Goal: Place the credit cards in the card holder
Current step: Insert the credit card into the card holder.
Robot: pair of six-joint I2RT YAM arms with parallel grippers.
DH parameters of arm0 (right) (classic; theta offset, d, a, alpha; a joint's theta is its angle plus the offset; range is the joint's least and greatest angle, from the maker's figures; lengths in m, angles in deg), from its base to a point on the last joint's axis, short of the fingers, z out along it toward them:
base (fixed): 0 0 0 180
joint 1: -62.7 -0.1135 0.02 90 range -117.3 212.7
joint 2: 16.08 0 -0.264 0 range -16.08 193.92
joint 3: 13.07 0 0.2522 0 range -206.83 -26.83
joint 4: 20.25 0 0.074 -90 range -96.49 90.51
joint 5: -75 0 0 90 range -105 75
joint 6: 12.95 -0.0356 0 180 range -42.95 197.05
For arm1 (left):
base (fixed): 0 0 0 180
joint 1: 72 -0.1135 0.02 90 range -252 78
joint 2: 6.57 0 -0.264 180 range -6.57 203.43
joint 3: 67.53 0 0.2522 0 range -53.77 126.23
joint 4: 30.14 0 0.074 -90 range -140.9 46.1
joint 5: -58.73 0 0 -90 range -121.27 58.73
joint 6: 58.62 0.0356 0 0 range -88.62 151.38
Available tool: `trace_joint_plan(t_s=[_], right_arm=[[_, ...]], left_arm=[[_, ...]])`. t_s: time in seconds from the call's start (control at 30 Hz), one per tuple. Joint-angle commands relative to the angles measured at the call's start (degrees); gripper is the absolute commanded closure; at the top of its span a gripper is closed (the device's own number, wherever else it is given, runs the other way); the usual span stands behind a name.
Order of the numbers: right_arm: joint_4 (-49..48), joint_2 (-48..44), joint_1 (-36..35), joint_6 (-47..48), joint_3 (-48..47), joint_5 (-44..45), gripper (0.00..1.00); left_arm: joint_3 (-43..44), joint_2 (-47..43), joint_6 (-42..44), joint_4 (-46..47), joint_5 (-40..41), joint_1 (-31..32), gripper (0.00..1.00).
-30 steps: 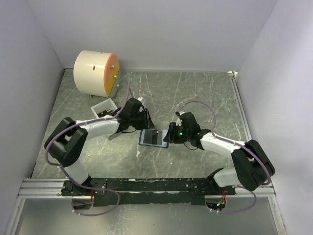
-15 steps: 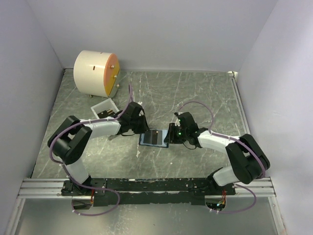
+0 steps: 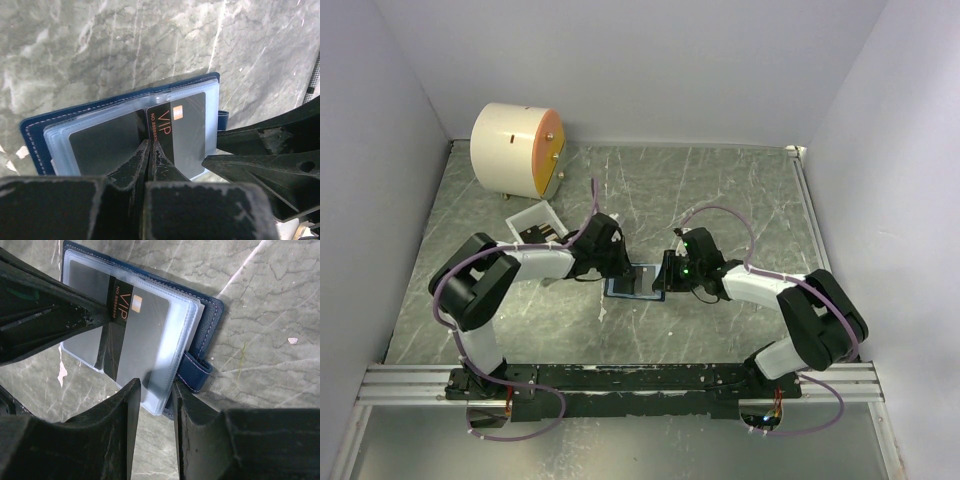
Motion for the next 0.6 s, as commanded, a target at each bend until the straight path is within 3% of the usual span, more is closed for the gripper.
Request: trace_joint_plan(t_s=[0.0,0.23,0.43,0.57], right_arm=[[-2.4,0.6,0.2,-0.2,0.5,-0.6,0.68],[-3.4,1.0,0.2,-0.6,0.9,-1.0,0.68],[-2.9,-0.5,0.2,-0.5,1.1,-0.8,0.68],[-3.5,-0.2,0.2,-0.9,1.5,-1.2,0.69]], left_arm=[[-0.2,1.6,-2.5,2.1,-1.7,1.3,0.93],[-3.5,0.0,-7.5,8.4,-3.0,2.7,0.93],[-3.2,-4.3,-5.5,4.4,2.0,2.9,0.81],[-3.6,-3.8,-6.2,4.4,2.0,2.8,0.84]])
